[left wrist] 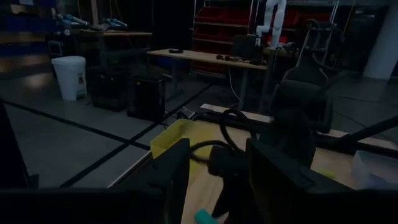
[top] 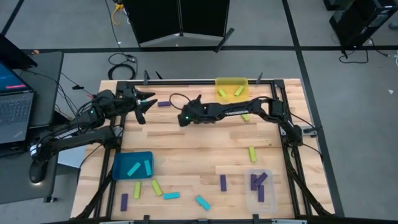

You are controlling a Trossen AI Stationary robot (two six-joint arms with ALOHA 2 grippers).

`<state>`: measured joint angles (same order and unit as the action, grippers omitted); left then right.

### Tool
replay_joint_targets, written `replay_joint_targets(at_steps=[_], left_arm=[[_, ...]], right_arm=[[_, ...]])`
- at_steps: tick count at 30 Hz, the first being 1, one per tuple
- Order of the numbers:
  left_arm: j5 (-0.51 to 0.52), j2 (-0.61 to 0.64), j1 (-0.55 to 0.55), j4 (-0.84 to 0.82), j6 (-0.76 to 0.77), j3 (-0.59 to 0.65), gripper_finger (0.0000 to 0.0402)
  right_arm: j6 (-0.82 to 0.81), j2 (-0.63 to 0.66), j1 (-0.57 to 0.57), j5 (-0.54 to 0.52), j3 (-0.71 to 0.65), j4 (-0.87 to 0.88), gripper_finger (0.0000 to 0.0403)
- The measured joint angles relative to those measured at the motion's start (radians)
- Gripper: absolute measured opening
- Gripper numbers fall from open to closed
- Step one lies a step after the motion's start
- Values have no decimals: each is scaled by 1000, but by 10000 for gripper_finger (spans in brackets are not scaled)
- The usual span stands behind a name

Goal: Sort blocks
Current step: Put the blue block into the dark blue bin

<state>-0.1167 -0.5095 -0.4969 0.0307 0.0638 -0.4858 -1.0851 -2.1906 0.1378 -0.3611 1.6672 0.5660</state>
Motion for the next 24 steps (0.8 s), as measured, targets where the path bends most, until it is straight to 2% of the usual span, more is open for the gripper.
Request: replay_joint_targets(at_steps=[2,10,18,24], left_arm=[[0,0,0,0,-10,0,165],[0,0,0,0,-11,0,165],[0,0,0,-2,-15,0,165],[-1,0,0,-8,-34,0,165]], right_arm=[[-47,0,-7,-52,-1,51,290],[-135,0,-9,-118,-1,64,334],[-204,-33,-13,-128,-1,78,388],[-252,-77,-17,-128,-1,63,393]])
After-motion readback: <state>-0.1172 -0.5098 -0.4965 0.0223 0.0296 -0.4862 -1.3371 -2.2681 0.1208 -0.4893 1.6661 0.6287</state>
